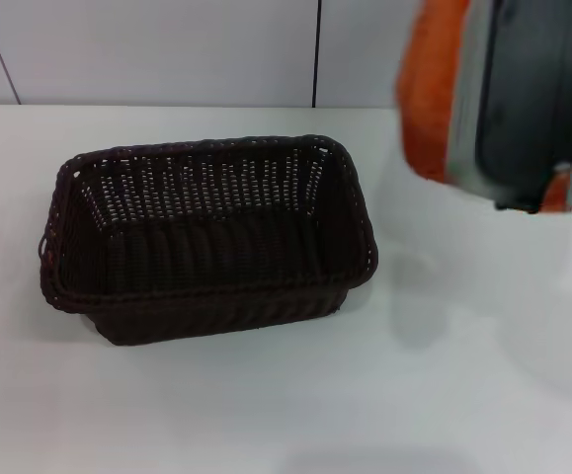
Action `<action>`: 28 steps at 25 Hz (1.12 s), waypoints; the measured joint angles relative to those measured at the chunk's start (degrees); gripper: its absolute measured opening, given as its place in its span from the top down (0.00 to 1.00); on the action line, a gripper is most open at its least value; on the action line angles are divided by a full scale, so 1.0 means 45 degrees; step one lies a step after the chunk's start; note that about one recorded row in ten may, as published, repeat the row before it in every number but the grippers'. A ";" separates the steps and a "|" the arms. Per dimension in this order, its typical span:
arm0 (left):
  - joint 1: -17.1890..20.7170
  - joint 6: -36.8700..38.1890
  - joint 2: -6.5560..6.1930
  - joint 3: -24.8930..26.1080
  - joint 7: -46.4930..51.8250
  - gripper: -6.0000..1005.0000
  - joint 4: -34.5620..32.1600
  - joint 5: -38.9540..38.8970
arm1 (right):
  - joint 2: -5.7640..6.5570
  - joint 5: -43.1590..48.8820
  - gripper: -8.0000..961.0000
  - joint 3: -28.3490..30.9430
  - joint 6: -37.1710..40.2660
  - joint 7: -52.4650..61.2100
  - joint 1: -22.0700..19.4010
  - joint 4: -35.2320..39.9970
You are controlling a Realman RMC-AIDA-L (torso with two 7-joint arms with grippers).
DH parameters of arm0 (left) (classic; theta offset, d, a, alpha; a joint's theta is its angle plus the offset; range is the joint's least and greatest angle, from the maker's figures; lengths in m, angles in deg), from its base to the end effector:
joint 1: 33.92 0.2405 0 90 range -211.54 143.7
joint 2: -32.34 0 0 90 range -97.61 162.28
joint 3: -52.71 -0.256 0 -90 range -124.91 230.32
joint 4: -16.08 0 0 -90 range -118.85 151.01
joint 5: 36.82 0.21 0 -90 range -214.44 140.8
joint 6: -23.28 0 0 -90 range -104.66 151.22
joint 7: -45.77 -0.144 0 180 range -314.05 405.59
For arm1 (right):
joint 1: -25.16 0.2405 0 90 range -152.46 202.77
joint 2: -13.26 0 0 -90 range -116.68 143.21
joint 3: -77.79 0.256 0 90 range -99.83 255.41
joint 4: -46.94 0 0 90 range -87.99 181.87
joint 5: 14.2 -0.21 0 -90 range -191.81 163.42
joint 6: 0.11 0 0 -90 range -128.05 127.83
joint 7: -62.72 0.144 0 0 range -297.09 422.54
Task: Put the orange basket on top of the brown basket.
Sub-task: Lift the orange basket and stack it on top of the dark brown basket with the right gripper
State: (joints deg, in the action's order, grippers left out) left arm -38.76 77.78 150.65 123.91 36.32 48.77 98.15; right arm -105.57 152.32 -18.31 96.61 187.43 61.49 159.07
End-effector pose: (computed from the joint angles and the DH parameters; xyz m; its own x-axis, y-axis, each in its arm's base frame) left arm -0.3839 0.2762 0.0275 0.7193 0.0371 0.6937 0.6612 0.2694 -0.7001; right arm 0.0637 0.3279 0.0394 0.7969 0.1059 0.5948 0.4278 -0.7941 -0.4317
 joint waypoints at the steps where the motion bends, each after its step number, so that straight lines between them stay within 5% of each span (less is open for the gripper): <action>1: 0.0000 0.0000 0.0000 0.0000 0.0000 0.18 0.0000 0.0000 | 0.0000 0.0000 0.85 0.0000 0.0000 0.0000 0.0000 0.0000; 9: 0.0010 -0.0039 0.0062 -0.0163 0.0406 0.18 -0.0022 0.0006 | 0.0241 0.0026 0.85 -0.1591 -0.2489 -0.5297 -0.1115 0.0940; 15: 0.0004 -0.0092 0.0061 -0.0266 0.1001 0.18 -0.0020 0.0006 | -0.0028 -0.0019 0.85 -0.2497 -0.5034 -1.0042 -0.2644 0.0186; 28: -0.0064 -0.0131 0.0054 -0.0371 0.1065 0.18 -0.0017 0.0006 | 0.0029 0.0049 0.84 -0.3430 -0.7326 -1.1962 -0.2860 -0.1826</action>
State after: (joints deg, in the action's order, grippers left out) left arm -39.04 77.19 150.89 122.24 41.12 48.69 98.18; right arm -105.44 152.55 -33.75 63.64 133.60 48.62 150.85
